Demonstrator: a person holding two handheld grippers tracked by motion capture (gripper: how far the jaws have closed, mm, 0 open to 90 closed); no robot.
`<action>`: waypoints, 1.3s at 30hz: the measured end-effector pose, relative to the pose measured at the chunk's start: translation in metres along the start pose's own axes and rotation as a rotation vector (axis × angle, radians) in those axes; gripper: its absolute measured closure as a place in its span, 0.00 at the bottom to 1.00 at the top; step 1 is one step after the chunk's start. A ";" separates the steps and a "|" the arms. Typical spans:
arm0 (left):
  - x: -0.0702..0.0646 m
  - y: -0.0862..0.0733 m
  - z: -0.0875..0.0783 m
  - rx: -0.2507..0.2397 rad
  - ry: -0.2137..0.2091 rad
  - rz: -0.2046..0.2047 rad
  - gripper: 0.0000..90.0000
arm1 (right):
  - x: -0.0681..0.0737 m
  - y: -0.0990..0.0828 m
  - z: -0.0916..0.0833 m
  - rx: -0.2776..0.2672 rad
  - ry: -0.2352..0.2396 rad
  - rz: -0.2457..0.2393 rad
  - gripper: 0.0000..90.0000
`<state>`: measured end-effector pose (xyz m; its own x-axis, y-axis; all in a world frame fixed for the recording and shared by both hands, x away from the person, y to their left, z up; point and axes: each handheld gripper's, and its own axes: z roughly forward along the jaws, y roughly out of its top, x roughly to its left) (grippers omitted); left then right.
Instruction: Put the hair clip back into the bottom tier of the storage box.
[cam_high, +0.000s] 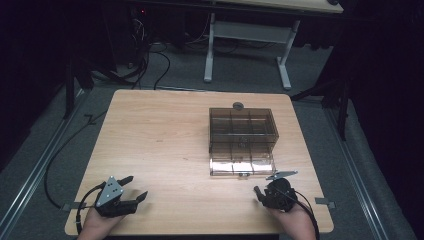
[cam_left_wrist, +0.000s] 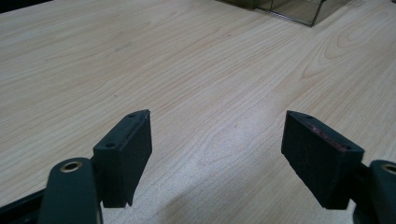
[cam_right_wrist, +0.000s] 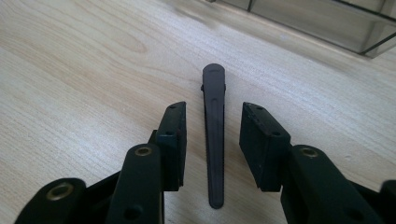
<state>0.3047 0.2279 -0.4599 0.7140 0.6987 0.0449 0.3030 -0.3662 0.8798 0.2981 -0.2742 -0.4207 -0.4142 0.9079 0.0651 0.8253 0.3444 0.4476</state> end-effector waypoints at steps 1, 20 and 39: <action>0.000 0.000 0.000 0.001 0.000 0.000 0.28 | 0.000 0.001 0.000 0.015 -0.002 0.002 0.69; 0.001 0.000 0.000 0.004 -0.003 -0.002 0.28 | 0.000 0.025 0.001 0.218 0.002 -0.021 0.72; 0.001 0.000 0.000 0.001 -0.003 -0.003 0.28 | -0.005 0.047 0.004 0.339 0.010 -0.053 0.70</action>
<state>0.3052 0.2284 -0.4598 0.7150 0.6980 0.0409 0.3056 -0.3646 0.8796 0.3406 -0.2615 -0.4036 -0.4619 0.8850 0.0589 0.8826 0.4521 0.1291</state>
